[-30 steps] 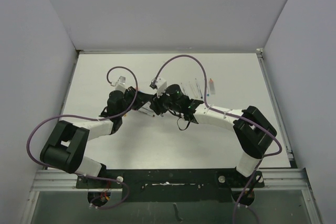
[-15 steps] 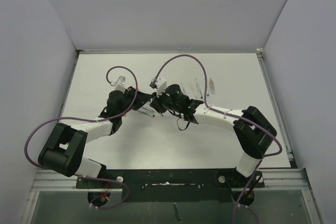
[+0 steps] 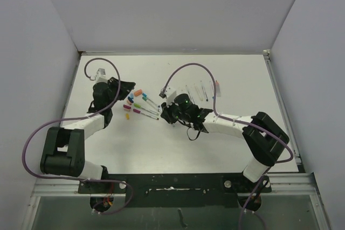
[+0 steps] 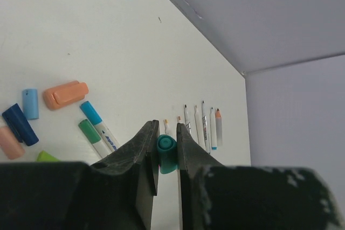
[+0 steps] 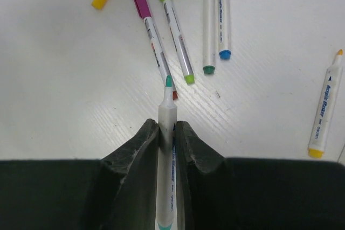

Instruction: Open the pen caps

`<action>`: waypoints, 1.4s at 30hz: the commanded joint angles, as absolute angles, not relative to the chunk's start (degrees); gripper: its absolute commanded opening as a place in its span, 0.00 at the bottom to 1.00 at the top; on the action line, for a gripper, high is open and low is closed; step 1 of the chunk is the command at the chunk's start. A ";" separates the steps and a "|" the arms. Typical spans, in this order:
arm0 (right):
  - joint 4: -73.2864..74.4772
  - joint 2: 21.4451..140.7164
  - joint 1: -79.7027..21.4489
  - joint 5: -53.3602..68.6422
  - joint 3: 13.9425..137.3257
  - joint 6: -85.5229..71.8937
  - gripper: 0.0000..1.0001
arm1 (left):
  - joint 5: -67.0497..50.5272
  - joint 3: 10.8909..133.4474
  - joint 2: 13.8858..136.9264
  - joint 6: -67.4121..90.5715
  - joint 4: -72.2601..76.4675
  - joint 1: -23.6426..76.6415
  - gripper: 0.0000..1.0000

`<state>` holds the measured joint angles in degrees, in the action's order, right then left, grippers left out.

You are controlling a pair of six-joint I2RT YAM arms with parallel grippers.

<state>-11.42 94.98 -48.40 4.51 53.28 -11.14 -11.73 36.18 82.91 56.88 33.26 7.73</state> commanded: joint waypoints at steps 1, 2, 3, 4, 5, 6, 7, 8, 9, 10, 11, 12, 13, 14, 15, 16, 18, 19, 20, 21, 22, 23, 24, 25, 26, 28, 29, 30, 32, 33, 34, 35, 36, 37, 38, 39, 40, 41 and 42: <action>-10.73 92.57 -47.58 1.09 54.64 -10.06 0.00 | -11.24 37.11 83.58 55.58 35.66 6.72 0.00; -9.88 93.23 -47.14 0.08 55.82 -9.48 0.00 | -11.33 36.50 82.90 55.44 35.25 6.56 0.00; -8.87 94.23 -46.59 -1.26 57.06 -8.97 0.00 | -11.52 35.76 82.03 55.22 34.53 6.45 0.00; -8.02 95.41 -45.88 -2.34 58.22 -8.42 0.00 | -11.58 35.01 80.86 54.87 33.75 6.30 0.00; -7.14 96.66 -45.23 -3.27 59.65 -7.83 0.00 | -11.74 34.26 79.64 54.39 32.62 6.18 0.00; -6.22 98.01 -44.59 -4.34 60.97 -7.16 0.00 | -11.77 33.41 78.11 53.80 31.24 6.08 0.00; -5.91 99.21 -43.99 -5.04 62.12 -6.41 0.00 | -11.73 32.61 75.93 53.05 29.95 6.07 0.00; -5.87 100.56 -43.42 -5.65 63.25 -5.75 0.00 | -11.64 31.71 74.17 52.05 28.41 6.06 0.00; -5.62 101.88 -42.88 -5.92 64.35 -5.08 0.00 | -11.40 30.85 72.18 51.46 26.81 6.06 0.00; -5.64 103.06 -42.46 -6.16 65.48 -4.38 0.00 | -11.13 29.88 70.22 50.92 25.26 6.02 0.00; -5.89 104.28 -42.07 -6.68 66.34 -3.79 0.00 | -10.77 28.72 68.22 50.43 23.79 5.98 0.00; -6.11 105.55 -41.70 -6.99 67.30 -3.35 0.00 | -10.44 27.72 66.16 50.00 22.28 5.93 0.00; -6.23 106.82 -41.32 -7.14 68.36 -2.85 0.00 | -10.01 26.84 64.19 49.45 20.56 5.89 0.00; -6.24 108.16 -40.98 -7.46 69.37 -2.45 0.00 | -9.30 26.04 61.94 49.02 18.58 5.81 0.00; -6.36 109.33 -40.73 -7.73 70.35 -1.90 0.00 | -8.42 25.16 59.93 48.66 16.63 5.80 0.00; -6.21 110.69 -40.54 -7.93 71.35 -1.38 0.00 | -7.81 24.22 58.07 48.35 15.13 5.74 0.00; -6.11 112.72 -40.11 -8.33 72.98 -0.62 0.00 | -6.90 22.95 55.11 47.83 12.02 5.42 0.00; -6.15 113.63 -39.86 -8.28 73.60 -0.41 0.00 | -6.86 22.41 53.97 47.64 10.87 5.18 0.00; -6.07 114.37 -39.68 -8.19 74.24 -0.20 0.00 | -6.85 21.93 53.16 47.56 9.98 4.92 0.00; -6.07 115.07 -39.50 -8.10 74.71 -0.10 0.00 | -6.98 21.37 52.55 47.47 9.41 4.78 0.00; -6.26 115.72 -39.34 -7.98 74.98 -0.01 0.00 | -7.04 21.00 52.25 47.22 9.06 4.75 0.00; -6.32 116.17 -39.05 -7.85 75.30 0.00 0.00 | -7.01 20.85 52.16 46.90 8.64 4.64 0.00; -6.33 116.66 -38.81 -7.75 75.58 0.00 0.00 | -6.86 20.72 52.34 46.59 8.34 4.65 0.00; -6.39 117.02 -38.67 -7.67 75.73 -0.08 0.00 | -6.77 20.44 52.73 46.53 8.39 4.59 0.00; -6.55 117.33 -38.61 -7.65 75.92 -0.08 0.00 | -6.81 20.13 53.25 46.48 8.84 4.46 0.00; -6.83 117.86 -38.50 -7.56 76.09 -0.02 0.00 | -6.95 19.57 54.60 46.53 9.93 4.23 0.00; -6.81 118.12 -38.38 -7.48 76.30 -0.01 0.00 | -7.04 19.35 55.53 46.51 10.48 4.09 0.00; -6.65 118.39 -38.26 -7.47 76.48 -0.07 0.00 | -7.11 19.27 56.48 46.56 10.92 3.98 0.00; -6.57 118.64 -38.23 -7.39 76.83 -0.13 0.07 | -6.96 18.85 58.39 46.60 12.33 3.85 0.00; -6.39 118.80 -38.22 -7.31 77.02 -0.20 0.13 | -7.01 18.63 59.41 46.65 12.99 3.68 0.00; -6.34 118.83 -38.15 -7.25 77.14 -0.33 0.21 | -7.02 18.37 60.41 46.67 13.86 3.57 0.00; -6.29 118.82 -38.15 -7.15 77.23 -0.28 0.26 | -6.84 18.17 61.36 46.74 14.61 3.43 0.00; -6.28 118.68 -38.07 -7.12 77.25 -0.31 0.32 | -6.78 17.99 62.26 46.80 15.33 3.43 0.00; -6.32 118.41 -37.99 -7.12 77.21 -0.29 0.41 | -6.81 17.94 63.50 46.85 15.90 3.24 0.00; -6.39 118.06 -37.97 -7.12 77.05 -0.29 0.46 | -6.93 17.86 64.26 46.82 16.43 3.09 0.00; -6.68 117.52 -37.98 -6.93 76.77 -0.08 0.49 | -6.97 17.70 65.01 46.85 17.17 3.00 0.00; -7.11 116.82 -38.04 -6.67 76.40 0.06 0.51 | -7.07 17.59 65.73 46.85 17.70 2.85 0.00; -7.38 116.13 -38.07 -6.41 75.97 0.20 0.52 | -7.07 17.58 66.27 46.88 18.08 2.77 0.00; -7.58 115.32 -38.09 -5.98 75.62 0.26 0.52 | -7.00 17.58 66.96 46.87 18.49 2.73 0.00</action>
